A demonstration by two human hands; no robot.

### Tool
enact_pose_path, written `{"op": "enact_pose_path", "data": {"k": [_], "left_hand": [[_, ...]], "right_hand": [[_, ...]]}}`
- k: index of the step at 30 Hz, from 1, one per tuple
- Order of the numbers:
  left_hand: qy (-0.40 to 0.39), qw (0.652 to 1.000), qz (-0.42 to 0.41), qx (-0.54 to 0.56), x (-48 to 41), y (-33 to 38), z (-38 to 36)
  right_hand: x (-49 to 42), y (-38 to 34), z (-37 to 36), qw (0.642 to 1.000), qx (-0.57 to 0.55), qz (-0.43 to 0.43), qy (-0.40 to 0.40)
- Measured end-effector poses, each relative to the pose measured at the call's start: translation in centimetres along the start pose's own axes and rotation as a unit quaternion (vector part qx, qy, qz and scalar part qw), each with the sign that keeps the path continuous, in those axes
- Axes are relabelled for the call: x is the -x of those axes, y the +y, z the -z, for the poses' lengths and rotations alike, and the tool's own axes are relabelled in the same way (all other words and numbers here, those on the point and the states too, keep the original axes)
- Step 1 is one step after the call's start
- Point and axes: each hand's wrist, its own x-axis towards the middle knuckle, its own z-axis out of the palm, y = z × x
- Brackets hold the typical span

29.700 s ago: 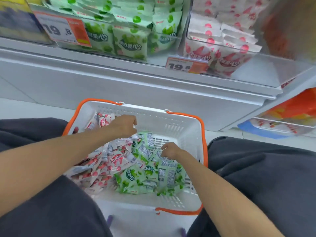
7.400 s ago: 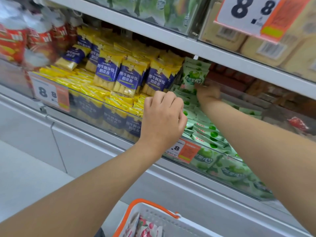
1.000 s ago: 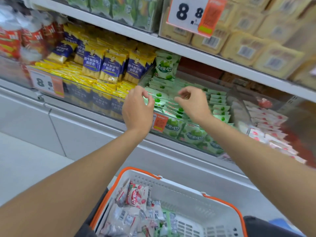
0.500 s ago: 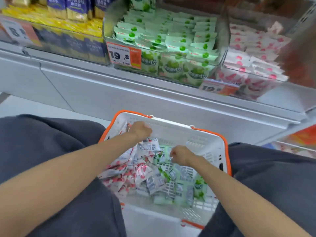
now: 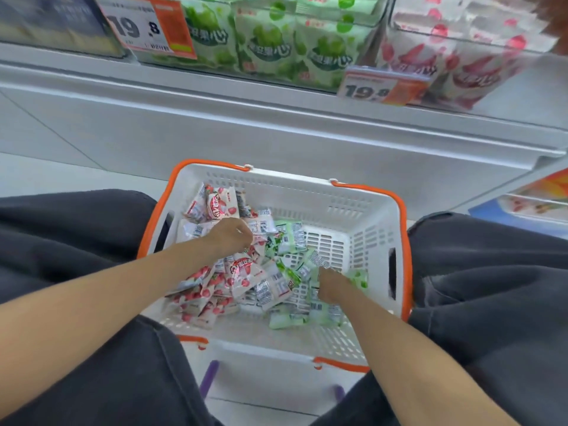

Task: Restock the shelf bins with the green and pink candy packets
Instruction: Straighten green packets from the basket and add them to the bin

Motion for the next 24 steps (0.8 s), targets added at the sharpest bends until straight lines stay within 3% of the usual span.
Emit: {"op": "enact_pose_path", "data": {"k": [6,10,12,16,21,24], "left_hand": [[-0.025,1.000,-0.005,-0.002,0.2,0.6,-0.4],[-0.063,0.998,-0.010,-0.011,1.2,1.6,-0.4],[-0.059,0.998,-0.011,-0.002,1.6,1.9,-0.2],[-0.009,0.999,-0.050,0.007,2.3,2.9,0.8],[0.056,0.982,-0.150,0.095,3.9,4.4,2.0],[-0.013,0.967,-0.154,0.200,5.3,6.1,2.3]], "right_hand": [[0.1,-1.2,2.3,0.999,-0.048,-0.004,0.013],[1.4,-2.0,6.6,0.974,-0.204,0.039,0.087],[2.8,-2.5,9.4,0.938,-0.320,0.041,0.129],[6.2,-3.7,14.7,0.828,-0.535,0.073,0.151],[9.9,-6.2,18.3,0.721,-0.664,0.105,0.166],[12.0,-8.3,19.5,0.672,-0.711,0.128,0.164]]}}
